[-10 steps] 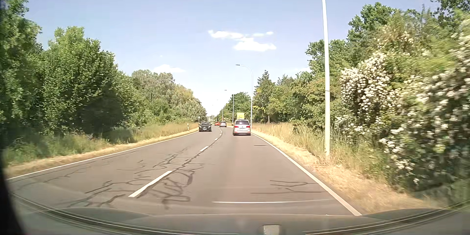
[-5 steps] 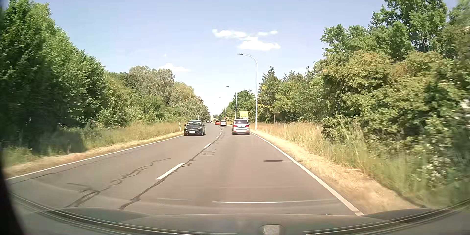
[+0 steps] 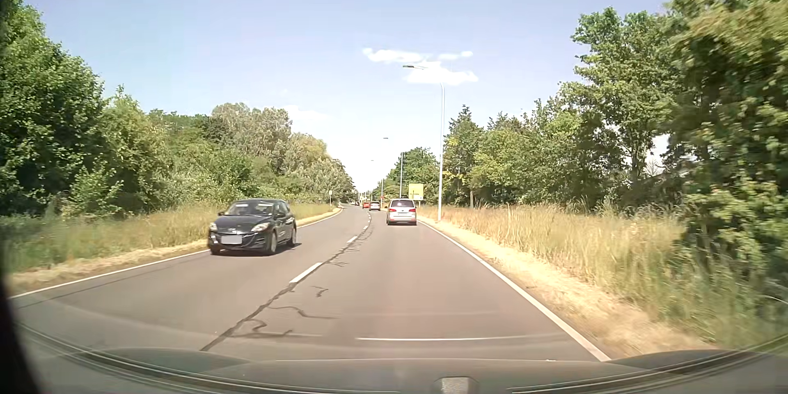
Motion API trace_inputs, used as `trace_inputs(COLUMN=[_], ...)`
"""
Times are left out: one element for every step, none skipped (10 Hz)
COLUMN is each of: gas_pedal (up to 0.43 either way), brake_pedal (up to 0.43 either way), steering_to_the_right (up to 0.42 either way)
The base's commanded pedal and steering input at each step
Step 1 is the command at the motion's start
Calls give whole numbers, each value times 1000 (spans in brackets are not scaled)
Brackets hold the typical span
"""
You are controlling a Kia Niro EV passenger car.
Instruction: Follow the waypoints while adhering to traffic rules and regulations
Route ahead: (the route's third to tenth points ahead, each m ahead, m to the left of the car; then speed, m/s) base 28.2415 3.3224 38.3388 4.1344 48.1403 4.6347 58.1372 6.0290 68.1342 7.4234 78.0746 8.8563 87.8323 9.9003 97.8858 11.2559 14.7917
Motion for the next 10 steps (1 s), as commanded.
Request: trace_inputs(gas_pedal=[67, 67, 79, 79, 79, 79, 79, 79, 79, 79], brake_pedal=[30, 30, 30, 30, 30, 30, 30, 30, 30, 30], steering_to_the_right=[-8, -8, -8, -8, -8, -8, -8, -8, -8, -8])
